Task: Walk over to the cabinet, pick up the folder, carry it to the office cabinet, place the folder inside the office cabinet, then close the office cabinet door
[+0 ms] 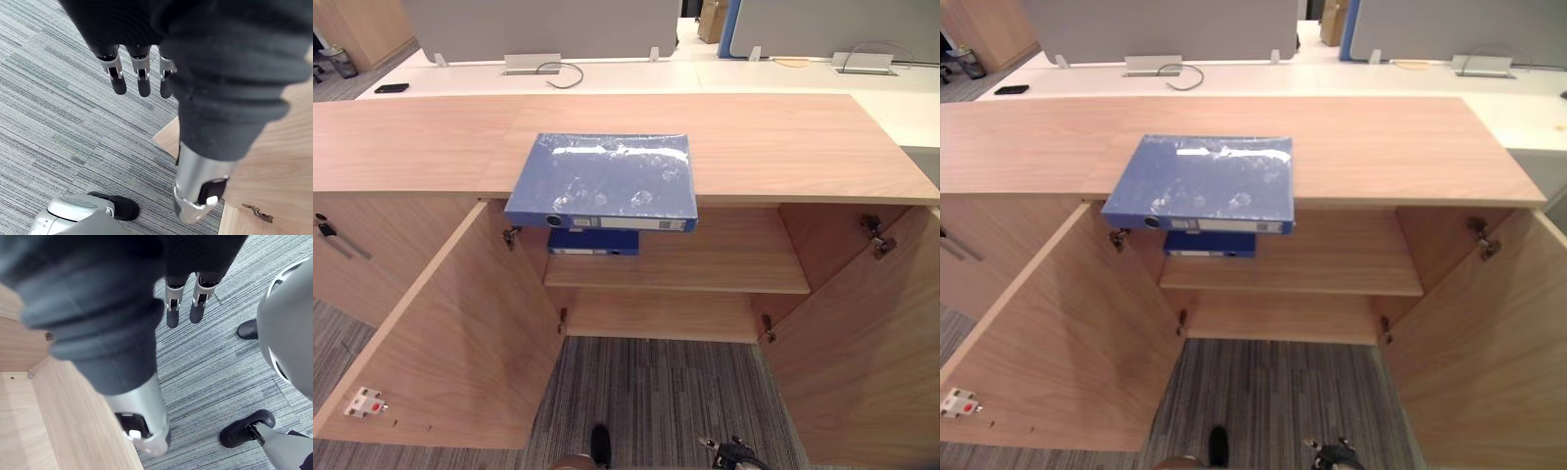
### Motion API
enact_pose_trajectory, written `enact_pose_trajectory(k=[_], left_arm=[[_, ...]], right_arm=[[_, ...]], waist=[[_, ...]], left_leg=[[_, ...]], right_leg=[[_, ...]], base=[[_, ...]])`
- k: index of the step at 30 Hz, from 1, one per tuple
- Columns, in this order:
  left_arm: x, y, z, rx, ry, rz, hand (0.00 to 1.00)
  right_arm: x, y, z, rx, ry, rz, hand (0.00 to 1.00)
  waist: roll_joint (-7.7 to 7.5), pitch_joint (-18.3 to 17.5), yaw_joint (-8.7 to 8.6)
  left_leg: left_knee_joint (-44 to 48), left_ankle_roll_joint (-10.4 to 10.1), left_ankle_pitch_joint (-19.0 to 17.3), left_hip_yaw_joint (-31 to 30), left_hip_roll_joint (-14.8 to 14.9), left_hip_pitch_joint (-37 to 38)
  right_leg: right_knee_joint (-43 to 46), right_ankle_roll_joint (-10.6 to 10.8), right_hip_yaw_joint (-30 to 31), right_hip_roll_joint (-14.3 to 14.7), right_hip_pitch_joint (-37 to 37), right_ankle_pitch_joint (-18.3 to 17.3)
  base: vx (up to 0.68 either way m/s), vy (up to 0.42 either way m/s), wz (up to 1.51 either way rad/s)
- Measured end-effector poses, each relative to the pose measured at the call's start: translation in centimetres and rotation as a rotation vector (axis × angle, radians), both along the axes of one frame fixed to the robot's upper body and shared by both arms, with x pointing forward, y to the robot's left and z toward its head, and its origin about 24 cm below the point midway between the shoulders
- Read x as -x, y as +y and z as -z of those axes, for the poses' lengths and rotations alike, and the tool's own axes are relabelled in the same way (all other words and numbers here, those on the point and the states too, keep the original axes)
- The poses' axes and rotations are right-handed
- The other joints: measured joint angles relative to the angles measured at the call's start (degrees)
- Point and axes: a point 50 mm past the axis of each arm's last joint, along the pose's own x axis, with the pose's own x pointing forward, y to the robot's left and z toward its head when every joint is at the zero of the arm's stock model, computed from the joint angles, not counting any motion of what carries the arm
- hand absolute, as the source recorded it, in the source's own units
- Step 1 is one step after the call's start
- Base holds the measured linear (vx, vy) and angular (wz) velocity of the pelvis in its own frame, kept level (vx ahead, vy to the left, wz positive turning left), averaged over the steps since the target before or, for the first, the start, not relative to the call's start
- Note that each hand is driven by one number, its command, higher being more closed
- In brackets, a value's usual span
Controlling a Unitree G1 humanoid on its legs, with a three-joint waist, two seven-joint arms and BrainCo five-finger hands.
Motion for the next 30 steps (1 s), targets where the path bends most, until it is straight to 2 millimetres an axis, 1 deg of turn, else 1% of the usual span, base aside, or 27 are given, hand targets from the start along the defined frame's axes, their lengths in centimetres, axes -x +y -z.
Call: enact_pose_trajectory(k=[3,4,5,6,7,8,9,10,11,12,13,14,15,16,17,18,19,20,21,24,25,26,30], left_arm=[[0.2,-0.1,0.1,0.032,-0.015,-0.039,0.0],[0.4,-0.2,0.1,0.05,-0.027,-0.065,0.0],[0.5,-0.3,0.1,0.073,-0.047,-0.102,0.0],[0.5,-0.3,0.1,0.087,-0.061,-0.13,0.0],[0.6,-0.7,0.2,0.131,-0.1,-0.214,0.0],[0.5,-1.3,0.3,0.173,-0.131,-0.281,0.0],[0.5,-1.5,0.3,0.187,-0.146,-0.309,0.0],[0.3,-1.6,0.3,0.207,-0.178,-0.349,0.0],[0.2,-1.5,0.2,0.214,-0.191,-0.362,0.0],[-0.1,-1.6,0.1,0.224,-0.215,-0.371,0.0],[-0.4,-1.7,0.0,0.229,-0.238,-0.373,0.0],[-0.6,-1.6,0.0,0.23,-0.249,-0.374,0.0],[-1.1,-2.0,-0.2,0.242,-0.278,-0.388,0.0],[-1.4,-2.1,-0.4,0.249,-0.308,-0.414,0.0],[-1.8,-2.3,-0.6,0.256,-0.339,-0.429,0.0],[-2.8,-2.5,-1.0,0.268,-0.391,-0.424,0.0],[-4.1,-2.6,-1.6,0.281,-0.449,-0.403,0.0],[-4.8,-2.7,-2.0,0.286,-0.478,-0.379,0.0],[-6.1,-3.1,-2.8,0.299,-0.533,-0.323,0.0],[-9.0,-4.9,-4.9,0.355,-0.65,-0.194,0.0],[-9.5,-5.2,-5.6,0.364,-0.685,-0.171,0.0],[-10.5,-5.2,-6.8,0.358,-0.742,-0.138,0.0],[-12.1,-4.9,-9.2,0.247,-0.818,-0.039,0.0]], right_arm=[[0.2,0.0,0.0,-0.003,0.005,-0.002,0.0],[0.3,0.0,0.1,-0.003,0.008,-0.002,0.0],[0.4,-0.1,0.1,-0.004,0.012,-0.004,0.0],[0.3,-0.1,0.1,-0.005,0.01,-0.008,0.0],[0.3,-0.3,0.0,-0.004,0.01,-0.017,0.0],[0.1,-0.9,-0.1,0.009,0.0,-0.022,0.0],[-0.1,-1.1,-0.3,0.015,-0.009,-0.033,0.0],[-0.5,-1.0,-0.5,0.021,-0.03,-0.07,0.0],[-0.6,-0.8,-0.5,0.024,-0.035,-0.091,0.0],[-0.9,-0.5,-0.6,0.026,-0.044,-0.132,0.0],[-1.1,-0.1,-0.6,0.02,-0.048,-0.159,0.0],[-1.1,0.0,-0.6,0.018,-0.049,-0.164,0.0],[-1.1,0.2,-0.6,0.014,-0.05,-0.164,0.0],[-1.2,0.4,-0.6,0.007,-0.05,-0.165,0.0],[-1.2,0.8,-0.6,-0.002,-0.053,-0.168,0.0],[-1.3,0.8,-0.6,-0.002,-0.055,-0.169,0.0],[-1.1,0.7,-0.5,0.005,-0.044,-0.181,0.0],[-0.9,0.7,-0.5,0.007,-0.037,-0.187,0.0],[-0.3,0.6,-0.3,0.01,-0.017,-0.195,0.0],[0.4,0.3,-0.1,0.013,0.017,-0.197,0.0],[0.4,0.3,-0.1,0.012,0.019,-0.198,0.0],[0.5,0.4,0.0,0.011,0.024,-0.205,0.0],[0.4,0.6,0.0,0.015,0.025,-0.231,0.0]], waist=[[0.2,-0.16,0.04],[0.2,-0.26,-0.01],[0.24,-0.37,-0.01],[0.18,-0.33,0.12],[0.25,-0.17,0.39],[1.01,-0.09,0.42],[1.22,-0.03,0.44],[1.56,0.2,0.09],[1.59,0.33,-0.26],[1.36,0.2,-0.42],[1.13,0.18,-0.49],[0.82,0.02,-0.49],[0.88,-0.41,-0.14],[0.35,-0.53,0.22],[0.41,-0.53,0.35],[0.7,-0.6,-0.04],[0.11,-0.96,0.01],[-0.27,-1.2,0.0],[-0.83,-1.46,-0.12],[-1.08,-1.53,0.08],[-1.12,-1.5,0.05],[-1.17,-1.51,0.17],[-1.32,-1.51,0.34]], left_leg=[[-0.22,-0.04,-0.04,-0.05,-0.07,0.59],[-0.23,-0.43,-0.42,-0.05,-0.11,0.79],[-0.23,-0.18,-0.66,-0.06,-0.42,0.8],[-0.23,0.19,-1.05,0.0,-0.58,0.75],[-0.23,0.49,-1.49,0.01,-0.89,0.7],[-0.22,0.35,-1.65,0.1,-0.49,0.67],[-0.2,0.33,-1.9,0.1,-0.37,0.88],[-0.21,0.39,-1.96,0.11,-0.1,1.73],[-0.22,0.39,-1.96,0.13,0.02,1.78],[-0.23,0.39,-1.96,0.13,0.24,1.88],[-0.22,0.36,-1.95,0.17,0.24,1.71],[-0.22,0.29,-1.91,0.17,0.04,1.79],[-0.22,0.18,-1.83,0.45,-0.05,1.54],[-0.21,-0.04,-1.67,1.2,-0.04,1.08],[-0.21,-0.23,-1.53,1.87,0.37,0.54],[-0.21,-0.73,-1.21,1.8,1.38,0.27],[-0.21,-1.09,-0.68,1.3,2.1,0.3],[-0.21,-1.41,-0.44,0.66,2.25,0.3],[-0.21,-1.75,-0.13,-0.35,2.41,0.29],[-0.21,-1.73,0.1,-1.54,2.35,0.19],[-0.21,-1.82,0.03,-1.62,2.36,0.21],[-0.2,-1.99,-0.09,-1.82,2.31,0.22],[-0.17,-2.02,-0.06,-2.56,2.19,0.95]], right_leg=[[-0.44,0.02,-0.4,0.02,0.9,-0.01],[-0.5,0.04,-0.66,-0.02,1.13,-0.02],[-0.31,0.15,-1.15,-0.52,1.06,-0.09],[0.38,0.69,-1.33,-0.97,0.69,-0.43],[4.11,2.35,-1.01,-2.26,-1.28,-1.5],[11.99,2.07,0.06,-3.16,-5.67,-1.82],[17.0,1.6,1.01,-3.79,-8.16,-1.54],[24.6,-0.42,2.83,-4.81,-11.67,-1.73],[26.03,-0.73,2.8,-4.97,-12.34,-2.66],[24.74,0.27,2.72,-4.36,-12.93,-3.84],[20.37,0.22,2.5,-3.31,-13.63,-3.78],[17.39,0.04,1.87,-3.0,-13.73,-3.33],[13.59,0.23,1.08,-2.68,-12.41,-3.74],[10.13,0.86,1.08,-2.12,-11.48,-4.43],[7.04,2.2,0.76,-1.59,-10.74,-4.54],[4.7,1.93,0.25,-0.33,-9.99,-3.73],[3.13,1.76,-0.72,0.66,-8.96,-3.46],[2.54,1.78,-1.39,0.94,-8.4,-3.4],[1.75,1.68,-2.73,1.32,-7.38,-2.94],[0.18,1.74,-4.11,1.87,-5.94,-2.8],[-0.3,1.79,-4.23,2.04,-5.52,-2.75],[-0.96,1.83,-4.49,2.23,-5.0,-2.7],[-1.13,1.84,-4.95,2.49,-3.25,-2.7]], base=[[0.0,0.0,0.0],[-0.04,-0.002,-0.03],[-0.04,0.021,-0.06],[-0.05,0.048,-0.18],[-0.06,0.071,-0.28],[-0.06,0.073,-0.3],[-0.05,0.092,-0.18],[-0.02,0.079,-0.01],[-0.03,0.065,0.13],[-0.04,0.01,0.16],[-0.05,-0.016,0.14],[-0.02,-0.058,0.0],[0.0,-0.083,-0.16],[0.0,-0.098,-0.34],[-0.01,-0.132,-0.31],[0.0,-0.124,-0.11],[0.04,-0.153,0.13],[0.07,-0.14,0.32],[0.08,-0.135,0.4],[0.1,-0.086,0.27],[0.13,-0.066,0.09],[0.11,-0.054,0.08],[0.09,-0.044,0.15]])
